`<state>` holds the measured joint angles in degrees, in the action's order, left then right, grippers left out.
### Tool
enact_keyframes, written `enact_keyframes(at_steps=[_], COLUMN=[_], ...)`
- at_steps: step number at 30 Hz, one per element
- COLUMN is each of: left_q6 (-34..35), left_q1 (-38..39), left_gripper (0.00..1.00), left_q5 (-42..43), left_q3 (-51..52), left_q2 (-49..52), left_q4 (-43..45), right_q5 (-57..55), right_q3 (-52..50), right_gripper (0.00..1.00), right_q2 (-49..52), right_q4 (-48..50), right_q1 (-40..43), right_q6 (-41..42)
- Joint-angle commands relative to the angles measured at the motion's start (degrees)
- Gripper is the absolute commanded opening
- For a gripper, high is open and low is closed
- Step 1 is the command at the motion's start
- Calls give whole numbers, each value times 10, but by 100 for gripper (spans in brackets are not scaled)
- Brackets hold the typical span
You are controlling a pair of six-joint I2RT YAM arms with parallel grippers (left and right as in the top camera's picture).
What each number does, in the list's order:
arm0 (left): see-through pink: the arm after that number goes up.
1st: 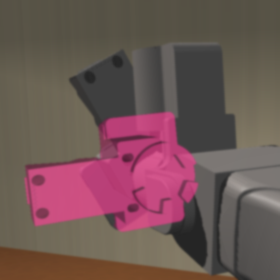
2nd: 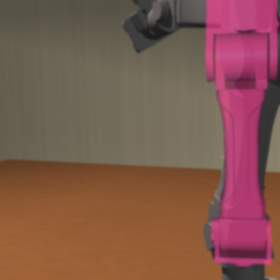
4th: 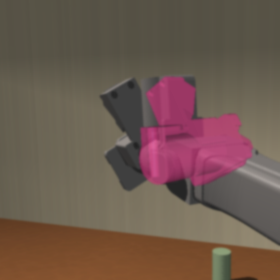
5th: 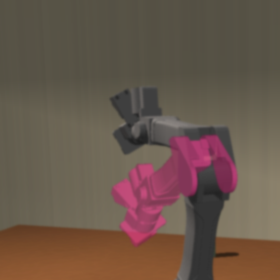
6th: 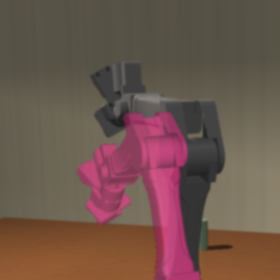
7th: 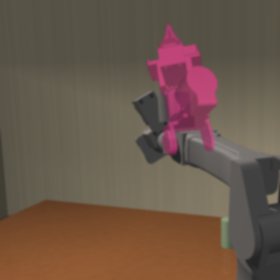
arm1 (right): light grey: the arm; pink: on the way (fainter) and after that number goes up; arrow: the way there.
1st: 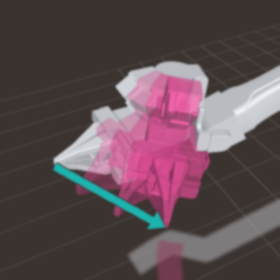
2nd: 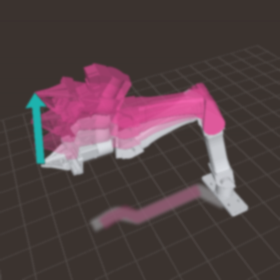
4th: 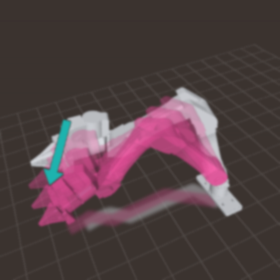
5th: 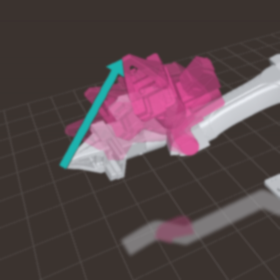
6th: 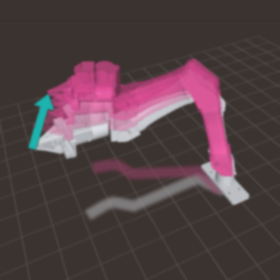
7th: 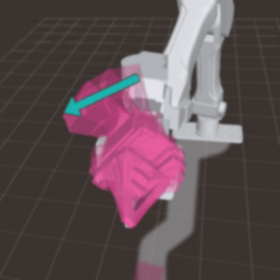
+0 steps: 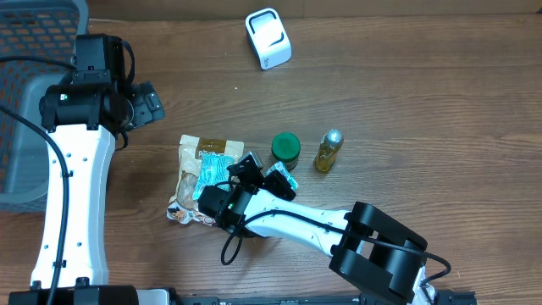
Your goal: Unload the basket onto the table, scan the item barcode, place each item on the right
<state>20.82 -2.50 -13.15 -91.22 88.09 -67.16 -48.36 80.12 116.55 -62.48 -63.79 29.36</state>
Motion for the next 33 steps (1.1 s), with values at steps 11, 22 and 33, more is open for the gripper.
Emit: enact_keyframes(at_steps=[11, 22, 33], left_q6=[-7, -7, -7], left_q1=[-1, -1, -1], left_gripper=[100, 99, 99], left_q5=[-8, -8, -8], left_q3=[-5, -5, -5], left_q2=[-3, -3, -3], left_q4=[1, 1, 1], right_q5=[20, 35, 74], right_q3=[-3, -3, -3], right_gripper=[4, 4, 10], right_q2=[3, 3, 3], right_q4=[6, 7, 26], right_q1=[26, 31, 31], right_q6=[8, 6, 6])
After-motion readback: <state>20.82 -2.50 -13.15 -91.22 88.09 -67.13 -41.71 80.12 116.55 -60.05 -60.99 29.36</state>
